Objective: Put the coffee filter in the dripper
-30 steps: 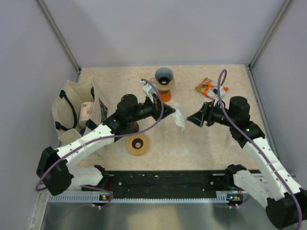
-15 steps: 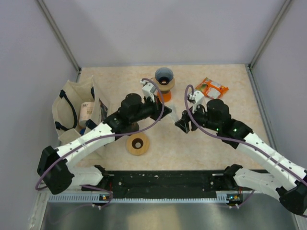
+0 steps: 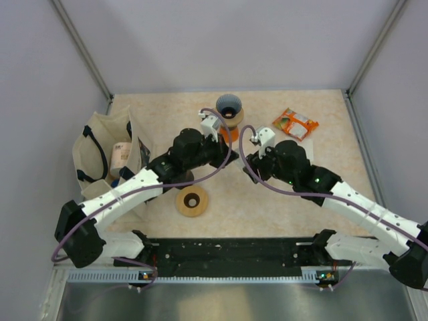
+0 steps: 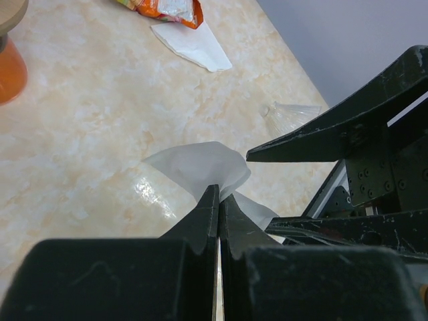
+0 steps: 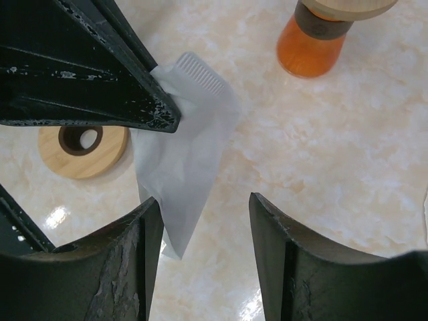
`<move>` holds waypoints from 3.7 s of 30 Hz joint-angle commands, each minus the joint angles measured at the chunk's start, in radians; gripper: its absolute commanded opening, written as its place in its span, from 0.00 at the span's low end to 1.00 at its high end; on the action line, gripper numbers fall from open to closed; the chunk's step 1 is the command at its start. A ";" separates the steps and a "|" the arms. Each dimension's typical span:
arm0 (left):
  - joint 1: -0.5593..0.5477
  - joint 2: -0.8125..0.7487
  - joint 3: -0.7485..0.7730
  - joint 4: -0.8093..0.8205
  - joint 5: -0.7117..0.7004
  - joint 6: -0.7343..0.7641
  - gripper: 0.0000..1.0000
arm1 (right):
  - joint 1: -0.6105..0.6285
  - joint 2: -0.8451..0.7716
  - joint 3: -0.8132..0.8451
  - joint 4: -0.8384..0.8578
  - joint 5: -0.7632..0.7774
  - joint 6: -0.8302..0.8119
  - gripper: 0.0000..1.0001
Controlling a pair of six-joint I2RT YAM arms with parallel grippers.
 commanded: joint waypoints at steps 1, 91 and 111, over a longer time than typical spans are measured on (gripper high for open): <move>-0.008 0.000 0.044 0.017 0.021 0.018 0.00 | 0.008 -0.029 0.044 0.030 0.038 -0.006 0.53; -0.019 0.005 0.041 -0.075 -0.065 0.021 0.00 | 0.008 -0.020 -0.040 0.132 0.315 0.423 0.00; -0.018 -0.004 0.058 -0.175 -0.192 0.022 0.00 | 0.008 -0.030 -0.053 0.092 0.480 0.449 0.00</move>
